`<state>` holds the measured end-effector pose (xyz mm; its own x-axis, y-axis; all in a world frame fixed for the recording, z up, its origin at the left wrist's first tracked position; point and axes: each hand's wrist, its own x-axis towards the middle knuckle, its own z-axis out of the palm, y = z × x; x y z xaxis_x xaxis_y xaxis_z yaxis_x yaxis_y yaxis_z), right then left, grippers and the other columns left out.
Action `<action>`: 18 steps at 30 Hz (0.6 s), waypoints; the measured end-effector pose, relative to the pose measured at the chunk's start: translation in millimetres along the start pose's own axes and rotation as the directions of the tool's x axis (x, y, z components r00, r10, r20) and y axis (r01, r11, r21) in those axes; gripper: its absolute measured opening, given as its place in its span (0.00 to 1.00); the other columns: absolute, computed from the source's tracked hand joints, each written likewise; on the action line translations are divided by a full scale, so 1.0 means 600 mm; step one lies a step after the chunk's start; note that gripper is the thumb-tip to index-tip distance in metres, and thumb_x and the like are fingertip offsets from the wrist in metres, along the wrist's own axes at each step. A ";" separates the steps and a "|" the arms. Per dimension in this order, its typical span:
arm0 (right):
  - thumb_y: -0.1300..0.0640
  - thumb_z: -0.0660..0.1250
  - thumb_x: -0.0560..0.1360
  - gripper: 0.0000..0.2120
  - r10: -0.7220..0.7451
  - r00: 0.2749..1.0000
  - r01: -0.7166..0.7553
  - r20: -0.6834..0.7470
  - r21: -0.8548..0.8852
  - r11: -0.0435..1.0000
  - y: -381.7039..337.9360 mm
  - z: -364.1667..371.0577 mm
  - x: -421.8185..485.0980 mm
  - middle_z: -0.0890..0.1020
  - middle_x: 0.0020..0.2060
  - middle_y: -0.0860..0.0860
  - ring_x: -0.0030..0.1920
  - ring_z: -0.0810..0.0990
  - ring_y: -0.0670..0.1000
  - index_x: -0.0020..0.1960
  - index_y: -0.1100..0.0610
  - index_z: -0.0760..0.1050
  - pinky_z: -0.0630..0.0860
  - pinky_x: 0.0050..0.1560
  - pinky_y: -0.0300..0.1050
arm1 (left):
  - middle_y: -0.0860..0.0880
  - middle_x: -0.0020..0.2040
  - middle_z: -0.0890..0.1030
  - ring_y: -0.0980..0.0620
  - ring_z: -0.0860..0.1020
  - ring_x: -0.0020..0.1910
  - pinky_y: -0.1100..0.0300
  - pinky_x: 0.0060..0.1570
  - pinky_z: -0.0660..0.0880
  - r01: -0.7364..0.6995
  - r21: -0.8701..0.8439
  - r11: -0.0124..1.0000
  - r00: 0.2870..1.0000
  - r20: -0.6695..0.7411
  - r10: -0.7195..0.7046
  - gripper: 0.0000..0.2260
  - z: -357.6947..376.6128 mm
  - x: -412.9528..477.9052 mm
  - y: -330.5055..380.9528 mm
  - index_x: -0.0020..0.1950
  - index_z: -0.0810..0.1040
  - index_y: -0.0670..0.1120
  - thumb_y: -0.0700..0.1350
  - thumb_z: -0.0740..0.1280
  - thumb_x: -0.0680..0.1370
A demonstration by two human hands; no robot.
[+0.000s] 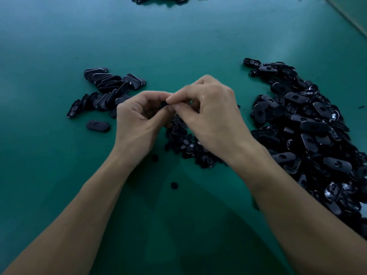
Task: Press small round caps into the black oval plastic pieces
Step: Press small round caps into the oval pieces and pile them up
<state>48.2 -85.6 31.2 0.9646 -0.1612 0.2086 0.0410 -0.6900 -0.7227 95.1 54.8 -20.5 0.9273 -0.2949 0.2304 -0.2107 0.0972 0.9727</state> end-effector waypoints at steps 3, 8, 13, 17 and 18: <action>0.57 0.70 0.77 0.09 0.007 1.000 -0.006 0.030 -0.031 0.999 0.007 -0.012 0.008 0.78 0.49 0.46 0.48 0.77 0.43 0.55 0.46 0.82 0.73 0.51 0.34 | 0.57 0.38 0.85 0.62 0.80 0.36 0.67 0.38 0.76 0.007 -0.006 1.000 1.000 -0.005 -0.007 0.10 0.000 0.001 0.001 0.51 0.80 0.45 0.31 0.71 0.76; 0.60 0.72 0.76 0.08 0.021 0.988 -0.026 0.150 0.030 0.999 0.015 -0.030 0.020 0.84 0.40 0.43 0.42 0.82 0.38 0.53 0.53 0.85 0.77 0.48 0.30 | 0.55 0.37 0.85 0.61 0.79 0.34 0.67 0.38 0.77 0.013 -0.009 1.000 0.999 0.029 -0.013 0.12 -0.004 0.001 0.001 0.51 0.80 0.48 0.32 0.72 0.75; 0.59 0.74 0.74 0.03 0.034 0.979 -0.051 0.201 0.079 0.996 0.023 -0.038 0.022 0.84 0.35 0.43 0.38 0.82 0.37 0.47 0.53 0.84 0.75 0.42 0.28 | 0.54 0.38 0.85 0.59 0.82 0.36 0.66 0.41 0.78 0.037 -0.045 0.998 0.999 0.024 -0.036 0.10 -0.004 -0.001 -0.001 0.49 0.81 0.46 0.34 0.74 0.73; 0.59 0.74 0.73 0.02 0.048 0.974 -0.069 0.220 0.086 0.994 0.024 -0.040 0.022 0.83 0.33 0.43 0.33 0.80 0.36 0.45 0.52 0.84 0.73 0.38 0.28 | 0.53 0.40 0.86 0.58 0.83 0.37 0.66 0.41 0.79 0.065 -0.085 0.994 0.998 0.027 -0.063 0.09 -0.001 -0.002 0.001 0.48 0.82 0.46 0.40 0.76 0.69; 0.59 0.74 0.73 0.03 0.053 0.974 -0.075 0.221 0.093 0.993 0.025 -0.041 0.022 0.83 0.32 0.43 0.33 0.79 0.36 0.44 0.52 0.84 0.72 0.37 0.28 | 0.53 0.40 0.86 0.58 0.83 0.37 0.66 0.41 0.79 0.074 -0.087 0.993 0.997 0.031 -0.072 0.09 0.000 -0.002 0.001 0.48 0.82 0.46 0.40 0.75 0.69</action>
<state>55.0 -115.1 39.3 0.9991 -0.0379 0.0195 -0.0076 -0.6072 -0.7945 93.6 55.1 -20.3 0.9301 -0.3304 0.1607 -0.1135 0.1575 0.9810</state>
